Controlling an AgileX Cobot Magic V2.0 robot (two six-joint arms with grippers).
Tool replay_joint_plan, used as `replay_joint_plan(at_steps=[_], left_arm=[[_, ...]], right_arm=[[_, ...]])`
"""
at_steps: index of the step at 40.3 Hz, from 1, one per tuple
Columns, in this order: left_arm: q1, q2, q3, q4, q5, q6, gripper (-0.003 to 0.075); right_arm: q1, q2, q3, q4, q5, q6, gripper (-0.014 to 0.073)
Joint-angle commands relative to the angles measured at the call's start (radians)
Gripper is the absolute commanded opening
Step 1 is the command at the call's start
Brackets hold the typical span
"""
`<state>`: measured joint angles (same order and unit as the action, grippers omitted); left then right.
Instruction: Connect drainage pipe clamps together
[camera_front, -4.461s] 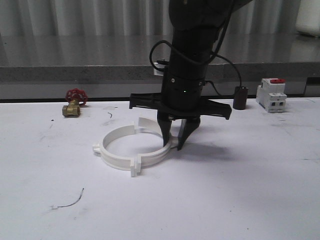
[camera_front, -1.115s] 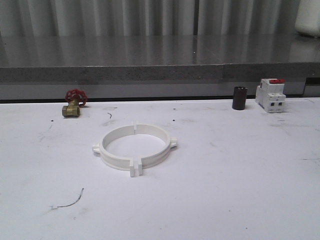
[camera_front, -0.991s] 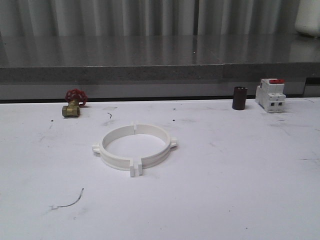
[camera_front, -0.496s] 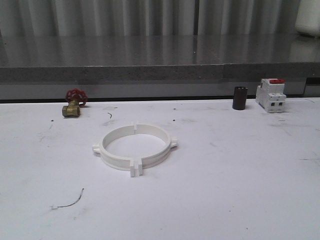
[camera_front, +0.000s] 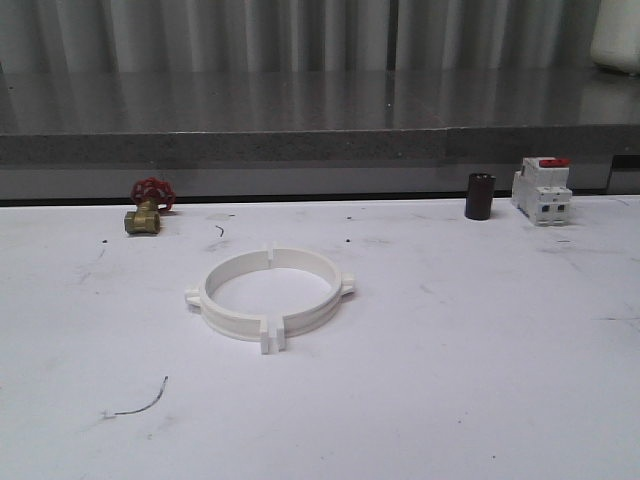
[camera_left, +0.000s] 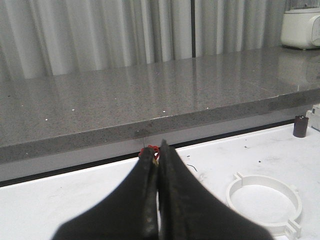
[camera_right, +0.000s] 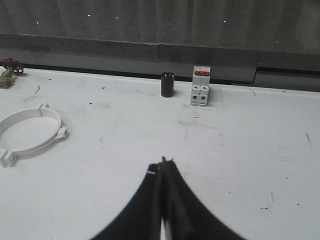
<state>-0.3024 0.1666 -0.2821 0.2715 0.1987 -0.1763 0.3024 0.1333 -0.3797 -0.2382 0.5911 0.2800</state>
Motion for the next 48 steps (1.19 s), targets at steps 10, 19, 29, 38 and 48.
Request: replay_joint_plan(at_steps=[10, 19, 29, 38, 48], left_arm=[[0.031, -0.038, 0.040, -0.255, -0.083, 0.259, -0.0020], [0.193, -0.181, 0.192, -0.302, -0.083, 0.259, -0.0020], [0.281, -0.192, 0.290, -0.302, -0.134, 0.259, -0.0020], [0.281, -0.192, 0.289, -0.302, -0.108, 0.259, -0.0020], [0.281, -0.192, 0.289, -0.302, -0.108, 0.259, -0.0020]], right_arm=[[-0.007, 0.011, -0.023, -0.026, -0.083, -0.008, -0.0063], [-0.007, 0.011, -0.023, -0.026, -0.083, -0.008, -0.0063], [-0.007, 0.011, -0.023, -0.026, -0.080, -0.008, -0.0063], [-0.007, 0.011, -0.023, -0.026, -0.081, -0.008, -0.0063], [-0.007, 0.011, -0.023, -0.026, -0.081, -0.008, -0.0063]])
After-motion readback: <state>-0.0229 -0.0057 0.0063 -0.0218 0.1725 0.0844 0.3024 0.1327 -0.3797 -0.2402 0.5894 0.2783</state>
